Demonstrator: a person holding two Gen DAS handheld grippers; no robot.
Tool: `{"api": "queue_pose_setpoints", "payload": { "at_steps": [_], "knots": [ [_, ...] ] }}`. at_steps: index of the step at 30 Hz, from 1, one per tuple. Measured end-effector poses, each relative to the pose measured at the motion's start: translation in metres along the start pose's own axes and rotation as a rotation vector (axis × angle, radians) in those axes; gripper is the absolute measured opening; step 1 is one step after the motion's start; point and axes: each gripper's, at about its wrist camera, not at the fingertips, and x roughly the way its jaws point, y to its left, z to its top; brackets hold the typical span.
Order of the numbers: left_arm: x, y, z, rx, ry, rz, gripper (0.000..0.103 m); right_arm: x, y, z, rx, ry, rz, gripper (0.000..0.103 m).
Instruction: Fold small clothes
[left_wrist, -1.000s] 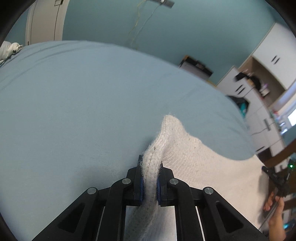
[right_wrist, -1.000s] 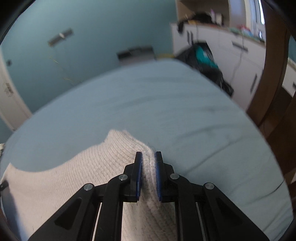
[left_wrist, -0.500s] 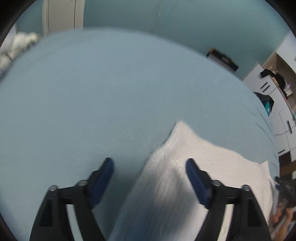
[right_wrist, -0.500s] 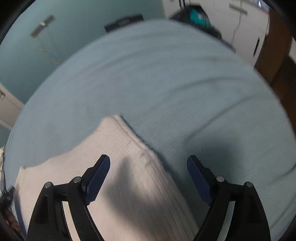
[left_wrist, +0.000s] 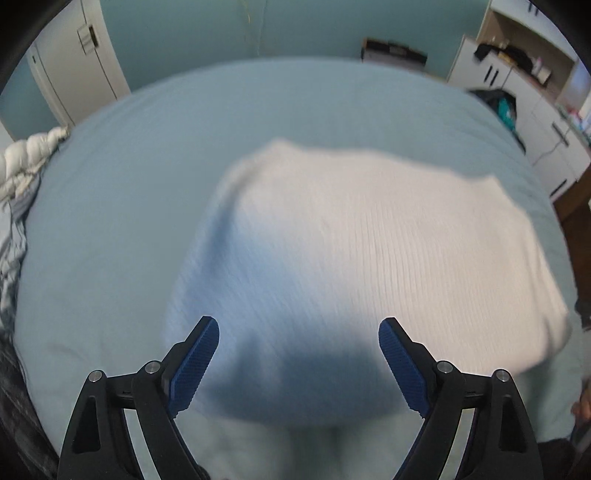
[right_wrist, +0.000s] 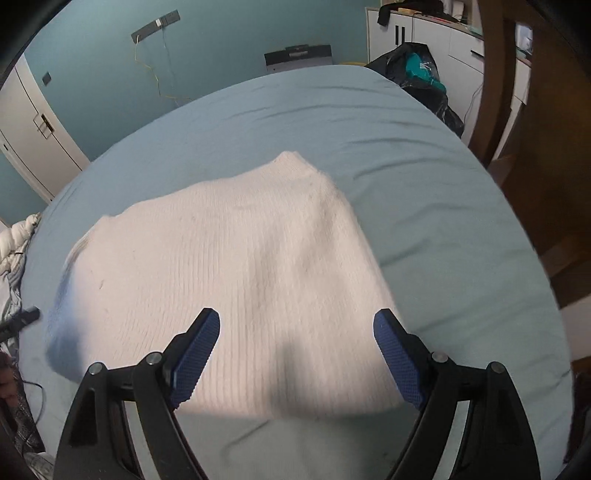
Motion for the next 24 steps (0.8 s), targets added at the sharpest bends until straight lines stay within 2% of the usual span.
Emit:
{"api": "queue_pose_setpoints", "payload": {
  "at_steps": [3, 5, 6, 8, 9, 11, 14, 16, 19, 20, 21, 22, 23, 24],
  "knots": [
    [0.035, -0.02, -0.019, 0.104, 0.079, 0.062, 0.089, 0.009, -0.008, -0.009, 0.076, -0.048, -0.006, 0.083],
    [0.052, -0.018, -0.028, 0.15, 0.097, 0.102, 0.092, 0.026, -0.005, -0.002, 0.056, 0.013, -0.035, 0.083],
    [0.059, -0.014, -0.031, 0.153, 0.094, 0.094, 0.1, 0.035, -0.009, 0.001, 0.035, 0.06, -0.038, 0.083],
    [0.062, -0.004, -0.028, 0.144, 0.086, 0.084, 0.103, 0.033, -0.035, 0.008, 0.119, 0.019, -0.028, 0.083],
    [0.059, 0.003, -0.023, 0.12, 0.086, 0.085, 0.103, 0.027, -0.055, 0.011, 0.192, -0.011, -0.004, 0.083],
    [0.048, 0.019, -0.014, 0.054, 0.058, 0.091, 0.102, 0.02, -0.092, 0.013, 0.323, -0.017, 0.047, 0.083],
    [0.034, 0.04, -0.005, 0.018, -0.019, 0.126, 0.103, 0.03, -0.154, 0.001, 0.577, 0.039, 0.131, 0.083],
    [0.035, 0.051, -0.005, 0.012, -0.018, 0.13, 0.103, 0.043, -0.168, -0.01, 0.628, 0.096, 0.182, 0.083],
    [0.05, 0.064, -0.01, -0.017, 0.055, 0.104, 0.103, 0.061, -0.161, -0.011, 0.622, 0.184, 0.22, 0.08],
    [0.057, 0.066, -0.012, -0.014, 0.085, 0.102, 0.103, 0.065, -0.153, -0.008, 0.593, 0.203, 0.231, 0.077],
    [0.061, 0.067, -0.014, -0.011, 0.108, 0.101, 0.103, 0.068, -0.147, -0.006, 0.563, 0.216, 0.229, 0.068],
    [0.066, 0.068, -0.015, -0.013, 0.128, 0.098, 0.103, 0.074, -0.132, -0.001, 0.487, 0.246, 0.208, 0.048],
    [0.07, 0.07, -0.016, -0.027, 0.139, 0.092, 0.103, 0.069, -0.122, -0.003, 0.446, 0.264, 0.195, 0.033],
    [0.073, 0.073, -0.017, -0.046, 0.146, 0.08, 0.103, 0.073, -0.112, -0.001, 0.4, 0.281, 0.171, 0.026]
  ]
}}
